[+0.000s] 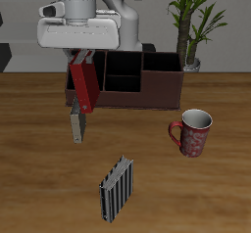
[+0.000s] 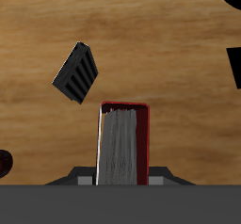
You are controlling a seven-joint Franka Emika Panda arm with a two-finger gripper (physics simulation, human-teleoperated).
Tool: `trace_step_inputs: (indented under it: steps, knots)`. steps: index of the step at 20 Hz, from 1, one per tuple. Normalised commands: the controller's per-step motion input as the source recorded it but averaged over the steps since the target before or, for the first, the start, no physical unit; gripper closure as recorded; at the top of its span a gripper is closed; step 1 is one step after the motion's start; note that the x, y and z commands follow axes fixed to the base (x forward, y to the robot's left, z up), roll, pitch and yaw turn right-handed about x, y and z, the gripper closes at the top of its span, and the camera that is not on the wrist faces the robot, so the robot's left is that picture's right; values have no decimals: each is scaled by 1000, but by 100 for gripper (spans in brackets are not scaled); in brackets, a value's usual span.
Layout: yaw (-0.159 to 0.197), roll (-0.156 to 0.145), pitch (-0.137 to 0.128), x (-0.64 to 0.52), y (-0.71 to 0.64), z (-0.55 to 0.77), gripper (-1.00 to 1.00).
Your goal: Place the red book into the back desk caddy's front compartment
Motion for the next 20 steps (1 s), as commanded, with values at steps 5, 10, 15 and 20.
trace_step_inputs:
  steps: [5, 10, 15, 20]
  knots:
    - [67, -10, -16, -581, 293, 395, 100]
    - [47, -1, -16, -612, 252, 307, 100]
    - [65, 23, -33, -387, 136, 150, 100]
    - [99, 32, -31, -579, 246, 63, 100]
